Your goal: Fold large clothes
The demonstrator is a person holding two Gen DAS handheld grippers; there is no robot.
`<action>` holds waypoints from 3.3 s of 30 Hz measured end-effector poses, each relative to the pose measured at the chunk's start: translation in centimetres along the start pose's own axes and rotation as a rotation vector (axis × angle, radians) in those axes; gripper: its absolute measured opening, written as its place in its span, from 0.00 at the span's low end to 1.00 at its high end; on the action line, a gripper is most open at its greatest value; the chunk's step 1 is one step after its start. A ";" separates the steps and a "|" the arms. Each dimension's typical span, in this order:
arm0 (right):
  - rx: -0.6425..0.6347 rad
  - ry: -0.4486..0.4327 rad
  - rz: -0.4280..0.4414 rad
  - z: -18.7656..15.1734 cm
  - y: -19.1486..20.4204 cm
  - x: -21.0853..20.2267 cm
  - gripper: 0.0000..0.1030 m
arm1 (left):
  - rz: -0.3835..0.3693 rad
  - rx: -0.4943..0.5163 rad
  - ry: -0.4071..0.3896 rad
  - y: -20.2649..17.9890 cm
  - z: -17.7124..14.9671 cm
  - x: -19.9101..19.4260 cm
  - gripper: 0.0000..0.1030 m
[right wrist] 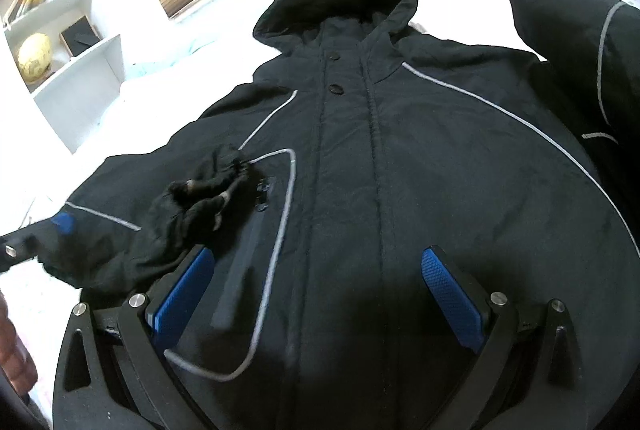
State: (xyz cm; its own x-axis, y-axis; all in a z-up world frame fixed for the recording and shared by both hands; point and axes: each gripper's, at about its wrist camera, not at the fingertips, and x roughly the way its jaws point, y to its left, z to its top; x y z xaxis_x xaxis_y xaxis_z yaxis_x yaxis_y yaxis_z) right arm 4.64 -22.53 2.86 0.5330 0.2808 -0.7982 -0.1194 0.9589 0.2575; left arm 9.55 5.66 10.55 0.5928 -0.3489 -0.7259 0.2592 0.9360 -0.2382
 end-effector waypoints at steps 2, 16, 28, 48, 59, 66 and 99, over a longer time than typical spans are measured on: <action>-0.022 0.037 0.005 0.2 1.3 -0.8 1.00 | 0.081 -0.050 -0.004 1.3 0.5 -1.8 0.57; 0.016 0.298 0.042 2.8 8.8 5.8 0.39 | 0.473 -0.083 -0.006 3.1 -1.1 -6.9 0.58; -0.158 -0.159 -0.287 9.5 4.7 -7.9 0.30 | 0.427 -0.080 -0.039 1.3 2.3 -3.3 0.58; -0.150 0.126 -0.462 4.8 -7.2 -2.0 0.41 | 0.230 -0.045 0.124 -0.7 0.1 11.2 0.59; -0.268 -0.060 -0.343 6.4 1.0 -8.5 0.70 | 0.075 -0.060 0.117 -4.4 2.5 9.9 0.59; -0.183 0.113 -0.352 3.1 -3.3 0.4 0.70 | 0.053 -0.090 0.079 -2.9 -0.3 12.7 0.60; 0.350 -0.123 -0.287 2.4 -30.0 -26.5 0.75 | -0.048 0.036 0.074 -23.8 1.6 22.3 0.70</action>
State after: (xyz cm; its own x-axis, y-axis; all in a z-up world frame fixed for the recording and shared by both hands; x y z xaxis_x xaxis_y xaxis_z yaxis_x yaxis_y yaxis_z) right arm -3.92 -58.87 17.59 0.6014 -0.0211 -0.7987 0.3258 0.9192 0.2211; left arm 17.84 -24.49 1.07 0.5216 -0.3881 -0.7598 0.3139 0.9154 -0.2521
